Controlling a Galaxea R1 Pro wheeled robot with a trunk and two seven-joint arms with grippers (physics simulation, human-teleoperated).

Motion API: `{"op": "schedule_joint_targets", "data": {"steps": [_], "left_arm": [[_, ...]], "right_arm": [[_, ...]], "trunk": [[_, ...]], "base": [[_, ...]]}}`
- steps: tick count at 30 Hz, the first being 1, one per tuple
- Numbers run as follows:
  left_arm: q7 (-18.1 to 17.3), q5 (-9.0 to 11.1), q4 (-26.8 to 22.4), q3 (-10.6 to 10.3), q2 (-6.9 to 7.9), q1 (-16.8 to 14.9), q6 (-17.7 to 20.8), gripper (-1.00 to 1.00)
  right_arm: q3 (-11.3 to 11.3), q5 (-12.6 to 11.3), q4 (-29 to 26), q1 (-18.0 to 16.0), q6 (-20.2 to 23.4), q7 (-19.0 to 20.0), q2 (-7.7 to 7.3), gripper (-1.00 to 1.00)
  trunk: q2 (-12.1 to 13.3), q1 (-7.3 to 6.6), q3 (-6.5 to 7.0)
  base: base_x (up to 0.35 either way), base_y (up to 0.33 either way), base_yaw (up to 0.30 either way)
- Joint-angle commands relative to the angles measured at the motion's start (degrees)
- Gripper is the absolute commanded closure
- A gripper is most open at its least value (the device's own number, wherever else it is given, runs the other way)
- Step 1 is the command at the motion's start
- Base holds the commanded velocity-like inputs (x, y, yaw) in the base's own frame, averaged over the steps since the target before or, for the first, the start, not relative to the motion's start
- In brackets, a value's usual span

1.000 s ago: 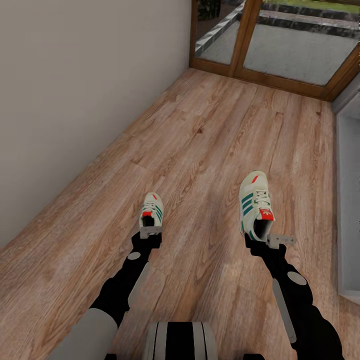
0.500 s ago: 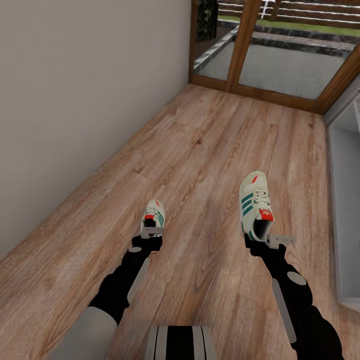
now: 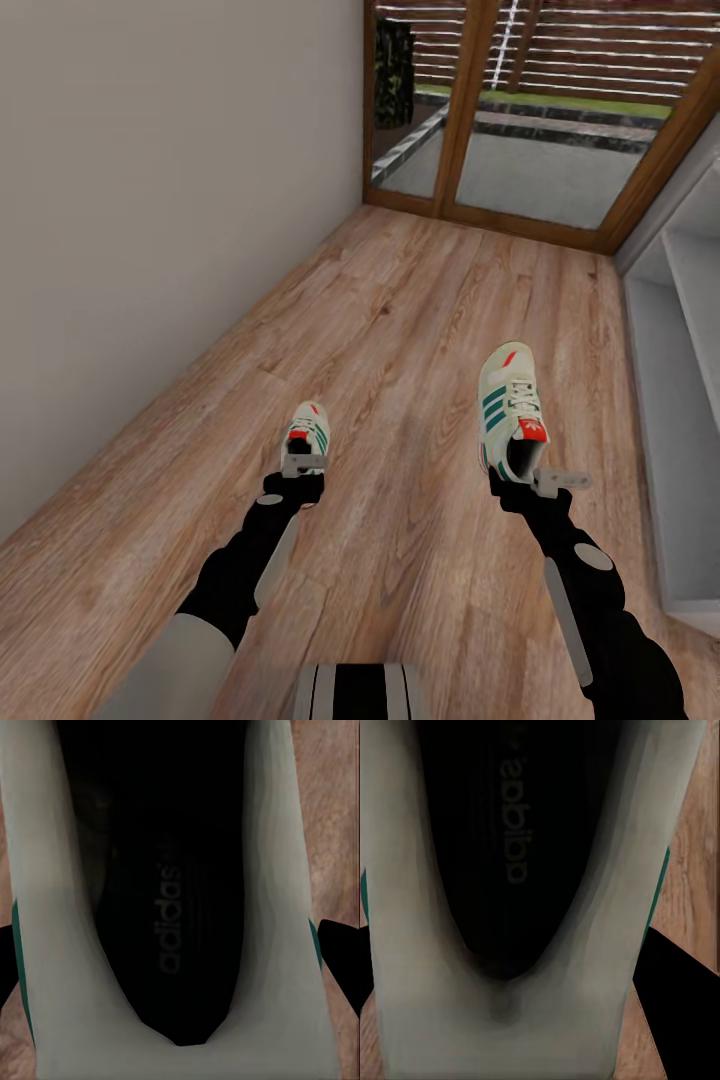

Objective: Pick up the two gym shoes and the two sandals from the corridor floor and place them onto the hallstand (shoe rack) in the corridor, making sure they are on the rack and not on the floor. Arrange them so the two gym shoes are next to each other and the two sandals are next to each other.

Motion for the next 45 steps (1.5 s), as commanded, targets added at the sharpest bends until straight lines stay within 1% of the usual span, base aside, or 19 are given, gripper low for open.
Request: {"op": "schedule_joint_targets", "data": {"steps": [1,45], "left_arm": [[0.53,0.66,-0.08,-0.16,0.04,-0.02,0.2,1.0],[0.53,0.68,-0.06,-0.16,0.01,-0.02,0.21,1.0]], "right_arm": [[-0.01,-0.04,-0.07,-0.02,0.32,-0.04,0.0,1.0],[-0.01,0.0,-0.07,-0.02,0.23,-0.04,0.0,1.0]], "trunk": [[0.0,-0.03,0.28],[0.59,-1.17,14.08]], "base": [[0.0,0.0,-0.098],[0.0,0.0,-0.097]]}}
